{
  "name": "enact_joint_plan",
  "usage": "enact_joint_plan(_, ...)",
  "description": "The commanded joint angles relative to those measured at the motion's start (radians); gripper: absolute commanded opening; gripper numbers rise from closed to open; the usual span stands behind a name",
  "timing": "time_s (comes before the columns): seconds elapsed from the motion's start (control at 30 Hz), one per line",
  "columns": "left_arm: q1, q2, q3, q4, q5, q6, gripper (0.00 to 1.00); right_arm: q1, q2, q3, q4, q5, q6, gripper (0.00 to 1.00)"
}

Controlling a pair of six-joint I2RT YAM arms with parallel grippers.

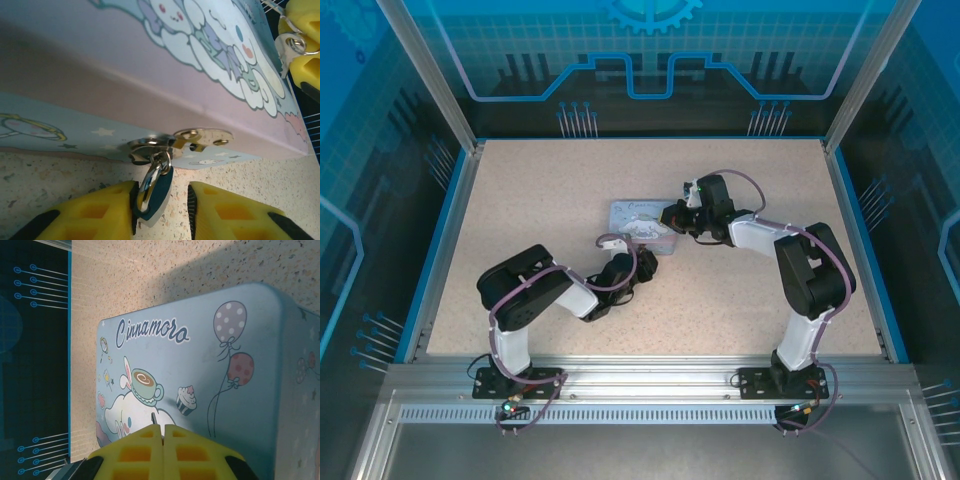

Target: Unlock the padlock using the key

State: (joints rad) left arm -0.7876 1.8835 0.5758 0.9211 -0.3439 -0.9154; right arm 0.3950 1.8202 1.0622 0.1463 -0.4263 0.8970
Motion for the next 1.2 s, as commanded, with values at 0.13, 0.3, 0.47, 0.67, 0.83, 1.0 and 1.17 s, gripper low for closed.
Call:
enact_joint_plan(0.13,-0.01,0.008,0.021,-0.063,0.019,0.017,0.28,0.02,0.028,0.013,-0.04,-0.012,0.009,0.0)
enact_joint_plan(0.3,-0.009,0.008,0.028,-0.072,0.024,0.021,0.25,0.018,0.027,0.013,-0.04,-0.012,0.009,0.0)
enact_joint_plan(0.47,-0.01,0.007,0.031,-0.074,0.025,0.026,0.23,0.018,0.03,0.014,-0.04,-0.016,0.01,0.0)
enact_joint_plan(0.67,-0.009,0.002,0.042,-0.086,0.026,0.036,0.29,0.018,0.03,0.009,-0.039,-0.017,0.007,0.0)
enact_joint_plan(0.83,-0.01,0.0,0.059,-0.117,0.02,0.039,0.28,0.017,0.03,0.007,-0.036,-0.018,0.01,0.0)
enact_joint_plan(1.0,-0.009,0.002,0.056,-0.115,0.006,0.029,0.25,0.018,0.027,0.004,-0.037,-0.017,0.011,0.0)
enact_joint_plan(1.17,-0.009,-0.001,0.047,-0.109,-0.012,0.022,0.3,0.015,0.024,0.002,-0.039,-0.017,0.01,0.0)
